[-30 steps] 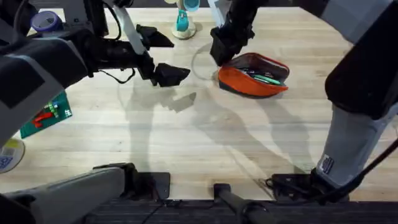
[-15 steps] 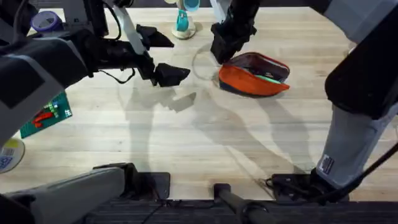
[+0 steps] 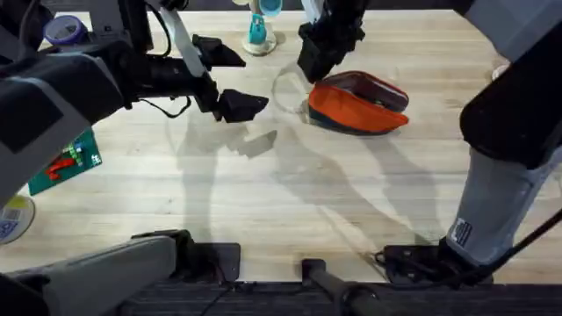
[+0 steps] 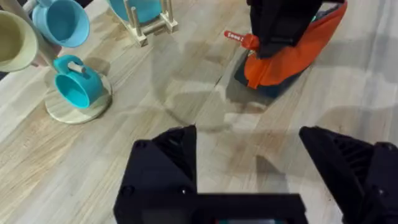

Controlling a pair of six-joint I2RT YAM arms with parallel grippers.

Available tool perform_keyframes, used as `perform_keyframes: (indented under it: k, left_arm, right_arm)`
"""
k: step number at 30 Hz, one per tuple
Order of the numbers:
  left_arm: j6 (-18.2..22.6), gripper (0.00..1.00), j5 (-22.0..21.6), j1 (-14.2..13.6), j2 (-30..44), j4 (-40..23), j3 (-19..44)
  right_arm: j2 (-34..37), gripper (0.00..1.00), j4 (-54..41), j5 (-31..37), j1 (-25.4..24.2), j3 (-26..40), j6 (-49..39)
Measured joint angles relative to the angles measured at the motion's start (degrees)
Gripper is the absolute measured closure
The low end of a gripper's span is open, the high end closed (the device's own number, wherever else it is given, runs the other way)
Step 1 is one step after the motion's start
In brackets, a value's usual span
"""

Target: Unzip the bag, pick up the pens from the table one at a time and place them inside, then zip the bag closed.

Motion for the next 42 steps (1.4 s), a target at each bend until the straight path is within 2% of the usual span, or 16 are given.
perform_keyframes:
  k: [26, 33, 37, 42]
  left_arm:
    - [0.0, 0.006, 0.46, 0.0, 0.0, 0.31, 0.0]
    - [0.21, 0.006, 1.47, -0.14, 1.38, 2.38, 0.0]
    - [0.61, 0.006, 2.51, -1.57, 5.04, 5.11, 0.0]
    - [0.61, 0.006, 3.25, -5.17, 10.16, 10.67, 0.0]
  right_arm:
    - [-0.21, 0.968, -0.02, -0.09, 0.0, 1.39, -0.44]
    - [-0.2, 0.968, -0.17, -0.11, 0.0, 1.39, -0.44]
    - [-0.2, 0.968, -0.22, -0.11, 0.0, 1.39, -0.44]
    - [-0.2, 0.968, -0.43, -0.12, 0.01, 1.39, -0.43]
